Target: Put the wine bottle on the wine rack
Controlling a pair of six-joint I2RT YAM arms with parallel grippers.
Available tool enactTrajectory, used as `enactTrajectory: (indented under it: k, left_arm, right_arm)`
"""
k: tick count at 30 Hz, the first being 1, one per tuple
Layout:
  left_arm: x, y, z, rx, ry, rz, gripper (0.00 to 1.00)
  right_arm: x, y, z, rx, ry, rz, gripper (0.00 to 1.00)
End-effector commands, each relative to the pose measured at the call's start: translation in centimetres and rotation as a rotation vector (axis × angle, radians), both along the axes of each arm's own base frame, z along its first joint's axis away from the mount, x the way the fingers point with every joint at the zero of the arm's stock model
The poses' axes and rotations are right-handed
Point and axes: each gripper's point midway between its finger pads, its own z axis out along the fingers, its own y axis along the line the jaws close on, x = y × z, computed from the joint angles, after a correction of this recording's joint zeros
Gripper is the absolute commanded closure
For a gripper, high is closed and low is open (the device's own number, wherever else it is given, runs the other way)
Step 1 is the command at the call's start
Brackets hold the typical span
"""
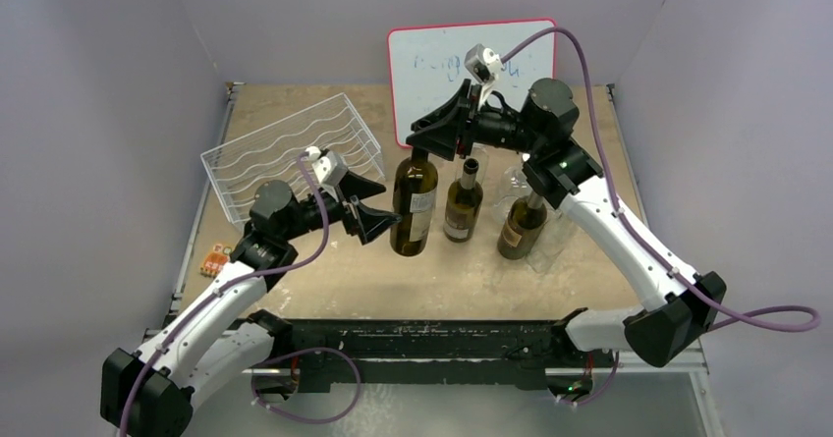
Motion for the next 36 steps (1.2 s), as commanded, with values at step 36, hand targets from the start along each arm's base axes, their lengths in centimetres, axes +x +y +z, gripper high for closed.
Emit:
enactTrajectory:
  k: [36]
  left_arm:
    - [1.0,-4.0,7.0,-0.151,-0.166,-0.121,0.31]
  right_arm:
    - [-4.5,1.2,8.6,0.241,-0.166,0.223,1.0]
